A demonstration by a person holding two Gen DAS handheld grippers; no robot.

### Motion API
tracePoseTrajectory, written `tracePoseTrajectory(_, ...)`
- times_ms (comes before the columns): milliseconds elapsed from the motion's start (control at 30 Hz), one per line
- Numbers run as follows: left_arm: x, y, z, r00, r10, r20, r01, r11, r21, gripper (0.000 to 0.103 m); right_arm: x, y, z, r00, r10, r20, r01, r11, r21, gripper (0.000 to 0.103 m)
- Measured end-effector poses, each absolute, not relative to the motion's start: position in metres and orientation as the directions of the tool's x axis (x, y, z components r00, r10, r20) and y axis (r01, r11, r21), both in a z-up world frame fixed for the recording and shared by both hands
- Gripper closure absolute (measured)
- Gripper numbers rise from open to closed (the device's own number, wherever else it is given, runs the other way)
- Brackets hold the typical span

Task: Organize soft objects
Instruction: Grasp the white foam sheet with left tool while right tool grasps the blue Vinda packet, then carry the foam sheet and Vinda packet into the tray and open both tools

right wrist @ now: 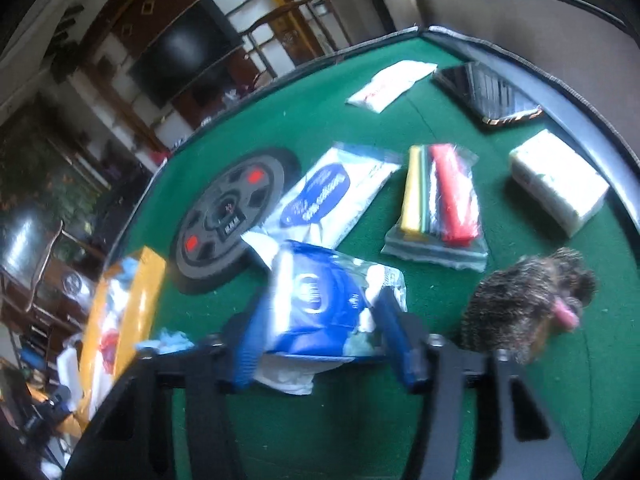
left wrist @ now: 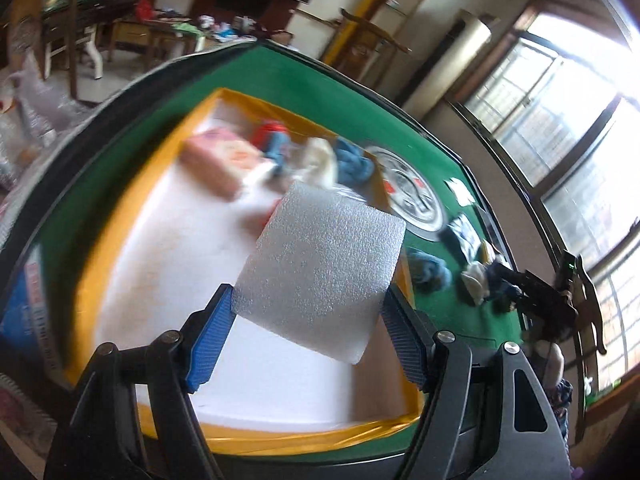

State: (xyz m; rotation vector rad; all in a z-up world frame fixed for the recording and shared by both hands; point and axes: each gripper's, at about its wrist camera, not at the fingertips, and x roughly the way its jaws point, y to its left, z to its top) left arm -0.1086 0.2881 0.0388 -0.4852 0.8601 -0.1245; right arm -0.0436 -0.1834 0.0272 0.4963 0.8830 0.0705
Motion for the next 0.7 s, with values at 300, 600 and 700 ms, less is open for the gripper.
tracePoseTrajectory(300, -0.117, 0.328, 0.021, 0.663, -0.273, -0.697, -0.148, 0.865, -0.480, 0.030, -0.058, -0.163, 0.066, 0.668, 0.140, -0.731, 0.130, 0.945, 0.300, 0.085)
tracePoseTrajectory(600, -0.104, 0.343, 0.018, 0.650, -0.247, -0.719, -0.163, 0.879, -0.449, 0.029, -0.065, -0.099, 0.112, 0.684, 0.322, -0.654, -0.077, 0.924, 0.375, 0.085)
tracePoseTrajectory(700, -0.090, 0.342, 0.019, 0.636, -0.241, -0.733, -0.161, 0.888, -0.431, 0.029, -0.060, -0.060, 0.117, 0.653, 0.401, -0.643, -0.167, 0.904, 0.394, 0.085)
